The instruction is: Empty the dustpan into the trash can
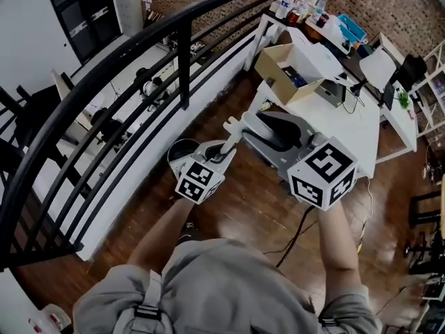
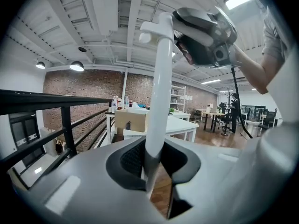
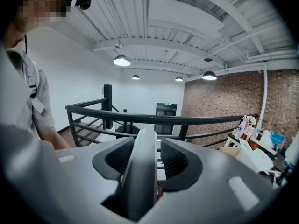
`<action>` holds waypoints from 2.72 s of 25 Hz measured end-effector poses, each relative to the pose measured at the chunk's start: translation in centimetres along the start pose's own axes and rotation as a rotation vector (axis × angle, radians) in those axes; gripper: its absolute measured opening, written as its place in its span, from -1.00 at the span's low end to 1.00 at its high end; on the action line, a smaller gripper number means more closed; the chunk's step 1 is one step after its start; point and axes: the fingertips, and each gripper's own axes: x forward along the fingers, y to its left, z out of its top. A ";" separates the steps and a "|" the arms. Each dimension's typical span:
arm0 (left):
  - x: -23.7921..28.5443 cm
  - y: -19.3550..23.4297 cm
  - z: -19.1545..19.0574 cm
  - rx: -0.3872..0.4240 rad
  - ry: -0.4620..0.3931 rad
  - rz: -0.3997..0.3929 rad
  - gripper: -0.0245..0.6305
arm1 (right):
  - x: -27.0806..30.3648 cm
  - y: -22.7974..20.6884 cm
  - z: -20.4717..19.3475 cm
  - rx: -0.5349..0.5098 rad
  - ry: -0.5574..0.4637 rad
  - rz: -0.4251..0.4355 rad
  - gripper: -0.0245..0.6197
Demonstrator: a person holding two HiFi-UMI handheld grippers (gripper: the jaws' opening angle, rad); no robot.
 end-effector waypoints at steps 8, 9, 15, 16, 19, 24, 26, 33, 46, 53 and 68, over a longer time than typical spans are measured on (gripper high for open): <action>0.0 5.3 1.6 -0.080 -0.030 -0.011 -0.71 | -1.2 -3.0 3.3 0.073 -0.174 -0.098 -0.33; -0.1 5.8 1.7 -0.090 -0.035 -0.014 -0.71 | -1.3 -3.2 3.5 0.082 -0.187 -0.106 -0.33; -0.8 10.0 2.8 -0.161 -0.067 0.003 -0.71 | -1.8 -5.4 5.4 0.141 -0.330 -0.195 -0.25; -0.9 10.8 2.9 -0.172 -0.071 0.006 -0.71 | -2.2 -6.1 6.0 0.148 -0.374 -0.228 -0.25; -1.3 13.0 3.2 -0.199 -0.081 0.015 -0.71 | -2.7 -8.0 6.5 0.205 -0.457 -0.316 -0.30; -1.9 17.9 3.9 -0.246 -0.109 0.070 -0.73 | -0.3 -9.5 4.7 0.270 -0.424 -0.330 -0.41; -2.2 20.0 4.1 -0.264 -0.118 0.104 -0.74 | 1.0 -9.9 4.1 0.285 -0.410 -0.312 -0.43; -1.1 28.2 4.2 -0.352 -0.134 0.239 -0.76 | 5.1 -14.2 3.1 0.324 -0.422 -0.212 -0.45; 1.4 41.2 2.1 -0.502 -0.118 0.424 -0.78 | 13.2 -23.5 3.0 0.344 -0.397 -0.070 -0.49; -0.1 42.4 2.0 -0.514 -0.118 0.445 -0.78 | 15.3 -23.0 4.0 0.350 -0.373 -0.043 -0.49; -2.7 32.0 3.6 -0.378 -0.122 0.299 -0.78 | 11.3 -12.3 5.4 0.285 -0.385 -0.056 -0.49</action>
